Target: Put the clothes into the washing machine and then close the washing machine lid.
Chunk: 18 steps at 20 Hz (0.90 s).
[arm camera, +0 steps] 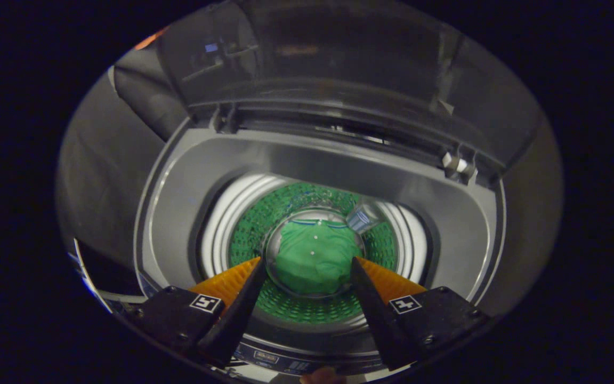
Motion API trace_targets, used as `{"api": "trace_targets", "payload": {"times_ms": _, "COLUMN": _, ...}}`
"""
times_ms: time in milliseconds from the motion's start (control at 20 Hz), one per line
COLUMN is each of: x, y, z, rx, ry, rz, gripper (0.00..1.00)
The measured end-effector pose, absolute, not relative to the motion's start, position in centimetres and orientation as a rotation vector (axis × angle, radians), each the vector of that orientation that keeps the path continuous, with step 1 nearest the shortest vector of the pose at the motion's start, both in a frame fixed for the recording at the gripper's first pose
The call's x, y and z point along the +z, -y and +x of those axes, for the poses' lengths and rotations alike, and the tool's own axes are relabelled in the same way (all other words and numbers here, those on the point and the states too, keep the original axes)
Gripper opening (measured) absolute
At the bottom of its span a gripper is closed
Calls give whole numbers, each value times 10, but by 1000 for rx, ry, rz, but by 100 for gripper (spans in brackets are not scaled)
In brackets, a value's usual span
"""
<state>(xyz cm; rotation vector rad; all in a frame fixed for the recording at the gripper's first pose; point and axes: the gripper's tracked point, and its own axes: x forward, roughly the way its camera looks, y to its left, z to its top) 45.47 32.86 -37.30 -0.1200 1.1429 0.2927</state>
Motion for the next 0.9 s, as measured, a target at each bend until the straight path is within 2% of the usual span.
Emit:
{"api": "trace_targets", "payload": {"times_ms": 350, "x": -284, "y": -340, "z": 466, "rx": 356, "ry": -988, "rz": -72, "gripper": 99}}
{"api": "trace_targets", "payload": {"times_ms": 900, "x": -101, "y": -310, "z": 504, "rx": 302, "ry": -753, "rz": 56, "gripper": 99}}
